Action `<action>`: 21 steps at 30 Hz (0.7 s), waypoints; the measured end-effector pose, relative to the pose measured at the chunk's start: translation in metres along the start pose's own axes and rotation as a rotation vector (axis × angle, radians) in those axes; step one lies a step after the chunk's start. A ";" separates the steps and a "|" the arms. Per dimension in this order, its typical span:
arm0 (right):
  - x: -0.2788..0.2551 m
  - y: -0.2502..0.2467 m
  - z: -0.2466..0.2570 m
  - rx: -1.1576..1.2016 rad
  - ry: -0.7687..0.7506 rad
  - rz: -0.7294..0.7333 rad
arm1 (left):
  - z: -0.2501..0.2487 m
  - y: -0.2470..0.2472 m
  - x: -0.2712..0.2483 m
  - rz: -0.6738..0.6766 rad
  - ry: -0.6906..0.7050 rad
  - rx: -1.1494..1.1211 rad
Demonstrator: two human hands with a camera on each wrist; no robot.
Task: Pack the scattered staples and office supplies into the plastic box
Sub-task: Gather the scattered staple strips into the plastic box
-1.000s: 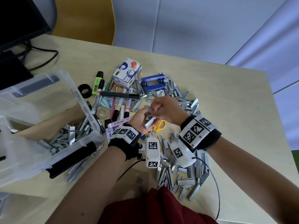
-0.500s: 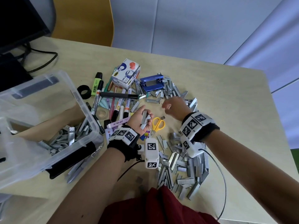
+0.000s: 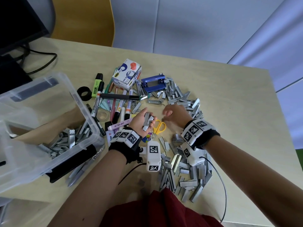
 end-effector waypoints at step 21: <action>0.007 -0.040 -0.059 0.954 0.720 -0.223 | -0.006 0.002 0.001 -0.042 0.012 0.014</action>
Point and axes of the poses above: each hand's wrist, its own x-axis towards the middle knuckle, its own y-axis out of the palm, z = x × y, the point moved 8 cm from there along x, towards the middle knuckle, and after that the axes turned 15 degrees about -z, right-handed, at the moved point
